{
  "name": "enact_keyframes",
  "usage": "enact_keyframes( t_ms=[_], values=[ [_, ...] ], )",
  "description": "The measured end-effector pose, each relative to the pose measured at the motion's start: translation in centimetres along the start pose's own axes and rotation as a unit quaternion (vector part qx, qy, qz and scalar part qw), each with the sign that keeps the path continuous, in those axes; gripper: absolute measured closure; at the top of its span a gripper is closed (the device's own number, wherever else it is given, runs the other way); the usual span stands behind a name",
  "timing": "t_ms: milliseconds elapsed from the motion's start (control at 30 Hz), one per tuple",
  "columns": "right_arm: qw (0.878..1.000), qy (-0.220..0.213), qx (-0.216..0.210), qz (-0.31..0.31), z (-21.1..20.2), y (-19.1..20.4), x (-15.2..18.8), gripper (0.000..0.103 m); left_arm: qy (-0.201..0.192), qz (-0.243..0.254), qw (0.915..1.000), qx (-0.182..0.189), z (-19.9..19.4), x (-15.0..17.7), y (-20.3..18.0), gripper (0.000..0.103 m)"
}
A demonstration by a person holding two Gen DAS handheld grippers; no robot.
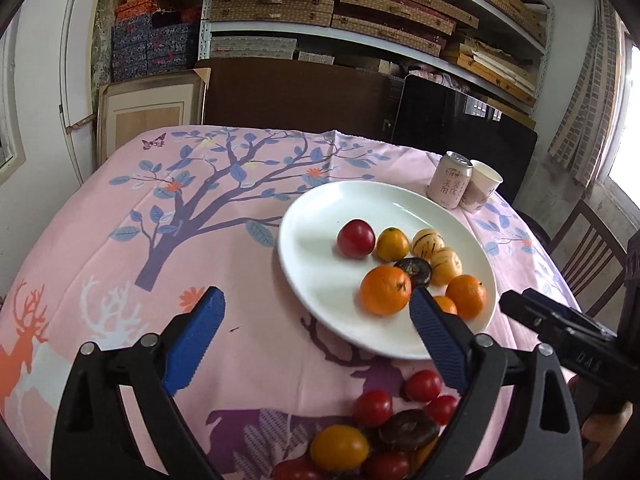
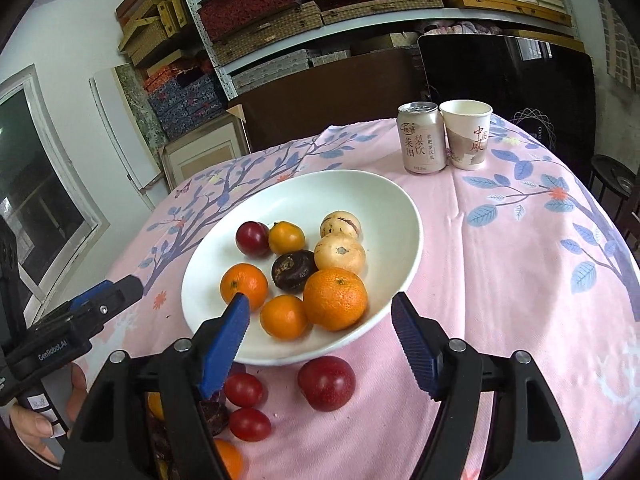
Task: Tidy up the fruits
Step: 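Place both oranges on the white plate and open both grippers, then grasp a dark purple fruit from the cluster with the right gripper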
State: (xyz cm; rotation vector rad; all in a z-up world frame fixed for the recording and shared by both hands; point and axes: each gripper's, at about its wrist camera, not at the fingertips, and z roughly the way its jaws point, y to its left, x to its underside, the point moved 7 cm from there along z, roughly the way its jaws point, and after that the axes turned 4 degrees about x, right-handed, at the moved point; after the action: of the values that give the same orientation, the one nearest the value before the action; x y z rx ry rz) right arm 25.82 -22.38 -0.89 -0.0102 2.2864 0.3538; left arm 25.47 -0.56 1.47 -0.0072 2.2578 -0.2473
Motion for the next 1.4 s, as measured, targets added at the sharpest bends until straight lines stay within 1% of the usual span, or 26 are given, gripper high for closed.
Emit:
enact_keyframes(
  t_ms=[133, 300, 433, 533, 633, 733, 833, 867, 967, 1133, 1233, 1267, 1333, 1400],
  values=[
    [1.000, 0.005, 0.001, 0.004, -1.4, -0.7, 1.4, 0.027, 0.015, 0.003, 0.9999, -0.002, -1.3, 2.0, 1.2, 0.011],
    [1.000, 0.004, 0.017, -0.015, -2.6, -1.1, 3.4, 0.027, 0.025, 0.008, 0.9996, -0.004, -2.3, 3.8, 2.3, 0.010],
    [1.000, 0.005, 0.017, -0.019, -3.3, -1.3, 4.6, 0.027, 0.034, -0.001, 0.9994, 0.005, -2.7, 4.9, 2.9, 0.010],
    [1.000, 0.013, -0.002, -0.026, -4.0, -0.6, 5.7, 0.027, 0.043, 0.001, 0.9990, 0.011, -2.9, 5.7, 3.0, 0.010],
    [0.997, 0.020, -0.038, -0.064, -5.4, 1.9, 7.3, 0.027, 0.045, 0.009, 0.9989, 0.002, -2.9, 6.3, 3.3, 0.010],
    [0.990, 0.037, -0.070, -0.120, -6.2, 4.9, 9.3, 0.027, 0.049, 0.004, 0.9988, 0.003, -2.8, 6.7, 3.6, 0.010],
    [0.981, 0.063, -0.082, -0.163, -6.1, 7.3, 11.4, 0.028, 0.053, 0.001, 0.9986, 0.008, -2.7, 6.8, 3.8, 0.010],
    [0.979, 0.072, -0.084, -0.171, -5.9, 7.7, 11.9, 0.029, 0.055, 0.002, 0.9985, 0.009, -2.6, 6.9, 3.8, 0.010],
    [0.972, 0.101, -0.091, -0.192, -5.1, 9.0, 13.4, 0.041, 0.059, 0.007, 0.9981, 0.013, -2.6, 7.1, 3.7, 0.010],
    [0.965, 0.135, -0.092, -0.203, -3.5, 10.4, 14.7, 0.042, 0.057, 0.012, 0.9981, 0.016, -2.9, 7.0, 3.6, 0.010],
    [0.963, 0.136, -0.081, -0.217, -2.7, 11.3, 14.7, 0.045, 0.054, 0.010, 0.9983, 0.020, -3.1, 6.9, 3.6, 0.010],
    [0.963, 0.132, -0.084, -0.220, -2.6, 11.7, 14.6, 0.049, 0.055, 0.011, 0.9982, 0.020, -3.1, 6.9, 3.7, 0.010],
    [0.964, 0.123, -0.081, -0.223, -2.5, 12.1, 14.3, 0.063, 0.061, 0.012, 0.9978, 0.022, -2.9, 7.1, 3.6, 0.010],
    [0.964, 0.124, -0.086, -0.220, -2.6, 11.9, 14.2, 0.063, 0.072, 0.011, 0.9970, 0.026, -2.5, 7.4, 3.6, 0.010]
  ],
)
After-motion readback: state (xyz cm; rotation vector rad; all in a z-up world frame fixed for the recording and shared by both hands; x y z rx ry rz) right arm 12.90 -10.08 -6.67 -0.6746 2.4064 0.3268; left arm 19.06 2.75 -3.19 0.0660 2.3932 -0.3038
